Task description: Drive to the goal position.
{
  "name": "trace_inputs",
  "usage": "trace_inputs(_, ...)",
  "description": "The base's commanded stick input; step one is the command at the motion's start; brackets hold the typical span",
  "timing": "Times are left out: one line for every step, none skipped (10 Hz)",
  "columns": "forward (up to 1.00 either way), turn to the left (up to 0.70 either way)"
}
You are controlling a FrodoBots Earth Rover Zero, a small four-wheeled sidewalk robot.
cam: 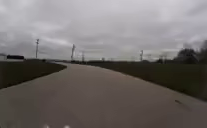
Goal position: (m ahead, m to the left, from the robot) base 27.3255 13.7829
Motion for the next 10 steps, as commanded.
trace_inputs(1.00,0.00)
trace_inputs(1.00,0.00)
trace_inputs(1.00,0.00)
trace_inputs(1.00,0.00)
trace_inputs(1.00,0.00)
trace_inputs(1.00,0.00)
trace_inputs(1.00,0.00)
trace_inputs(1.00,0.00)
trace_inputs(1.00,0.00)
trace_inputs(1.00,0.00)
